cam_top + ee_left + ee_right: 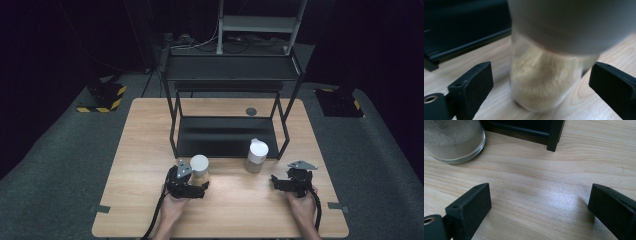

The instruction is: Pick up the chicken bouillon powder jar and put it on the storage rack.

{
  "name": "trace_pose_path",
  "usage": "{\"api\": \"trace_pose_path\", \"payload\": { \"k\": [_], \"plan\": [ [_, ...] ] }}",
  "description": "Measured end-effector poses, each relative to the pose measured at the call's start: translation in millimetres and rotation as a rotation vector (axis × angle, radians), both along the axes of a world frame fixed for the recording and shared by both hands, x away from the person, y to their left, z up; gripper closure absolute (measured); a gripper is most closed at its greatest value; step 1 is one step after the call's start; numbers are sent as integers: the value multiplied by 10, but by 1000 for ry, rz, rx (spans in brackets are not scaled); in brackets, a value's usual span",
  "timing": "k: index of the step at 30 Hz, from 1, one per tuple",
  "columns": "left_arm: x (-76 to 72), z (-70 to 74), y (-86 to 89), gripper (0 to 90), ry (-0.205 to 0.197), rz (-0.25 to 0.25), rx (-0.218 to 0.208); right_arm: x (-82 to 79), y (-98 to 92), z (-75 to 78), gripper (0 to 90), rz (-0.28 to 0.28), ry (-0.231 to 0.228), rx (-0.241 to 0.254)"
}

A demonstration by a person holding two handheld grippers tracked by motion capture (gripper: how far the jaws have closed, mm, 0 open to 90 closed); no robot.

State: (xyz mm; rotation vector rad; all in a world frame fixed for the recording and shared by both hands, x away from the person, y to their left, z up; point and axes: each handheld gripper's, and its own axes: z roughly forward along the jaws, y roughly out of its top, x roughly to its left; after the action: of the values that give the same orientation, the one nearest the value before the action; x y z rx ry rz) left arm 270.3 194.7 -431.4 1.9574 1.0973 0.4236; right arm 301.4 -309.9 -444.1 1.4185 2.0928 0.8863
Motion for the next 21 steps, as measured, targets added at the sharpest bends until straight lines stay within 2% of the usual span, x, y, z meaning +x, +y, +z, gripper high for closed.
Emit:
{"api": "trace_pose_path", "payload": {
  "k": [6, 21],
  "plan": [
    [41, 26, -95, 101, -26, 14, 0, 0, 0, 0, 37, 0, 0, 0],
    [93, 6, -210, 236, -39, 23, 8, 0, 0, 0, 37, 0, 0, 0]
  ]
}}
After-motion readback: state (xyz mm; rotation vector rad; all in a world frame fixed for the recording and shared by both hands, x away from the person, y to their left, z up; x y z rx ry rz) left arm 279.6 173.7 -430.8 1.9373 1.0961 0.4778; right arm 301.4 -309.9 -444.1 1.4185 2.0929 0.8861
